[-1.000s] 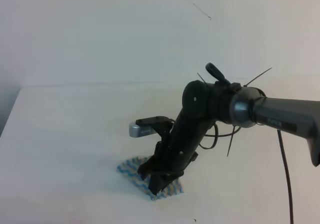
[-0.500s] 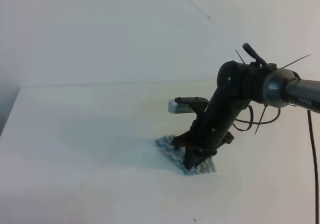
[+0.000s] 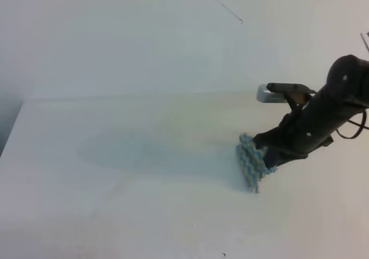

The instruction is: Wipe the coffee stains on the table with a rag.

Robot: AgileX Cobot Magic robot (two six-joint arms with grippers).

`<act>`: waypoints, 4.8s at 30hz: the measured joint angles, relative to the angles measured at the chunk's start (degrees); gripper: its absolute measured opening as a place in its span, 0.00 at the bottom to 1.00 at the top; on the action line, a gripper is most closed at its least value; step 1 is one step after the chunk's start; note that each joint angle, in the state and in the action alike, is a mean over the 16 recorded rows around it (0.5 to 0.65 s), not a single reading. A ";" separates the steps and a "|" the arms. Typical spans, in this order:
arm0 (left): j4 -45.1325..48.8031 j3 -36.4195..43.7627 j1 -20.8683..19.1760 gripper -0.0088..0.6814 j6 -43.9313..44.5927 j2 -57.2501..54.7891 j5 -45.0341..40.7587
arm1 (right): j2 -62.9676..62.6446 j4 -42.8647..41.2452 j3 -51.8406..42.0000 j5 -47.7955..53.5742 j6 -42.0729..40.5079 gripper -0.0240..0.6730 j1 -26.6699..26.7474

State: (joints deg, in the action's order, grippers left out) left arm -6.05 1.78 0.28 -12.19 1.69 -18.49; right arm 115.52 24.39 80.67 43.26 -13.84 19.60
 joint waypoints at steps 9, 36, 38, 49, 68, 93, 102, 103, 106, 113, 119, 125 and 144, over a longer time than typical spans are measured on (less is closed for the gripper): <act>0.00 0.16 0.00 0.01 0.00 -0.11 0.13 | -5.47 0.12 -5.94 -3.27 -3.69 0.16 -2.12; 0.00 -0.16 0.00 0.01 0.00 0.00 0.00 | -36.93 4.54 -6.33 -0.73 -15.92 0.53 -2.03; 0.00 -0.32 0.00 0.01 0.00 0.00 0.00 | -40.25 5.10 -6.33 -0.61 -16.87 0.44 -2.03; -0.01 -0.81 0.00 0.01 0.00 0.00 -0.01 | -48.88 5.25 -6.34 -0.69 -17.93 0.06 -2.03; -0.01 -0.81 0.00 0.01 0.01 -0.10 0.15 | -43.24 2.29 -6.84 -0.97 -17.97 0.03 -2.12; -0.02 -1.46 0.00 0.01 0.00 -0.20 -0.08 | -80.01 -4.49 -45.41 -35.53 -13.41 0.03 -24.48; -0.02 -1.13 0.00 0.01 0.00 -0.20 0.03 | -102.43 -2.70 -66.74 -36.72 -13.02 0.03 -27.40; -0.02 -1.13 0.00 0.01 0.00 -0.20 0.03 | -104.38 -2.69 -68.61 -36.88 -13.04 0.03 -27.40; -0.01 -0.97 0.00 0.01 0.00 -0.30 0.09 | -109.57 -2.42 -73.69 -37.19 -13.11 0.03 -27.41; -0.02 -1.30 0.00 0.01 0.00 -0.50 0.03 | -115.60 -1.82 -79.93 -34.92 -13.15 0.03 -27.41; -0.02 -1.62 -0.01 0.01 0.00 -0.69 -0.08 | -116.27 -3.13 -80.91 -29.84 -10.19 0.03 -27.42; -0.02 -1.46 -0.01 0.01 0.00 -0.69 -0.02 | -116.26 -11.16 -80.99 -26.00 -0.78 0.03 -27.44; -0.01 -0.65 -0.01 0.01 0.01 -0.79 0.20 | -116.21 -24.14 -80.79 -24.43 8.96 0.03 -24.86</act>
State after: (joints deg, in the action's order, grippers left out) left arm -6.06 1.13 0.28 -12.18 0.89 -18.30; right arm -0.68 0.25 -0.12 18.83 -4.89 -5.26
